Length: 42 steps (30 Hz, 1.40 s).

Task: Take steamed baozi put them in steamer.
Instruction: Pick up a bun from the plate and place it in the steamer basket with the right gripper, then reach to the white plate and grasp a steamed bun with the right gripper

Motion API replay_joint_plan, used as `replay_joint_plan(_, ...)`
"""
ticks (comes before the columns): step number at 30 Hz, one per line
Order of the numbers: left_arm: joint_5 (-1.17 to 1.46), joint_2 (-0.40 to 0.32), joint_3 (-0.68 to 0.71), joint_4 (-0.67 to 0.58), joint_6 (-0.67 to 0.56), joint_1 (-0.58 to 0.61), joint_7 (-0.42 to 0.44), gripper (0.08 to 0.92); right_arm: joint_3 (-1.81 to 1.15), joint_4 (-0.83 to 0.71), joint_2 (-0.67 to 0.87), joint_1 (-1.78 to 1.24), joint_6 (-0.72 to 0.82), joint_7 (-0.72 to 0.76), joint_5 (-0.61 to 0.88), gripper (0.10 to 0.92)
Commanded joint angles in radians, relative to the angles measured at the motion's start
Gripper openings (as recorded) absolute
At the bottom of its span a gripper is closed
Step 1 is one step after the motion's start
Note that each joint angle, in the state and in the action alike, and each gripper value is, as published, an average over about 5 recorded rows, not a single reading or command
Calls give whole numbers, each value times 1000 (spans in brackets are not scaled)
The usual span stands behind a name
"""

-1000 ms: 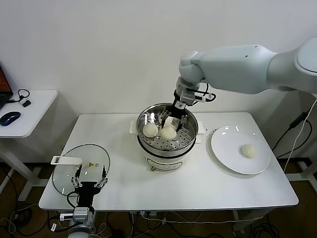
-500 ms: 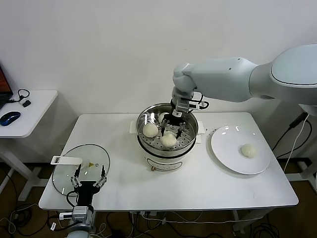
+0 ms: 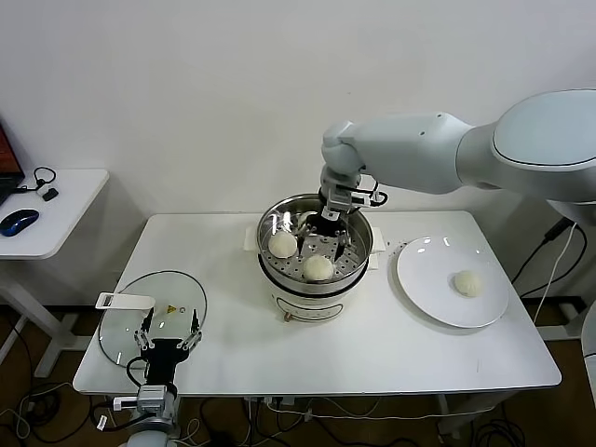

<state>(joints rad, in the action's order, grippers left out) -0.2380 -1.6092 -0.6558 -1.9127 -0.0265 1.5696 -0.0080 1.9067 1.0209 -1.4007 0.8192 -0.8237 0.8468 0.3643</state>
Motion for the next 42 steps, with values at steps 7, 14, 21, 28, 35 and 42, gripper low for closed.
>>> replay_joint_plan(7,-2,-49,3,-9,1,7,1,823,163,65,82,167,72,98,244,823)
replay_joint_plan(14,-6,-49,9,-13,0,12,0,823,278,123,238,238,290,119,281,823)
replay_joint_plan(21,-9,-49,12,-6,-1,9,-1,823,316,121,385,258,424,196,239,823)
replay_joint_plan(28,-10,-49,12,6,-2,5,0,823,324,86,488,229,508,229,192,823)
replay_joint_plan(35,-11,-49,11,18,-3,1,0,823,282,38,577,142,570,227,150,823)
replay_joint_plan(42,-11,-49,5,31,-4,0,-1,823,121,-51,671,-18,595,213,70,823)
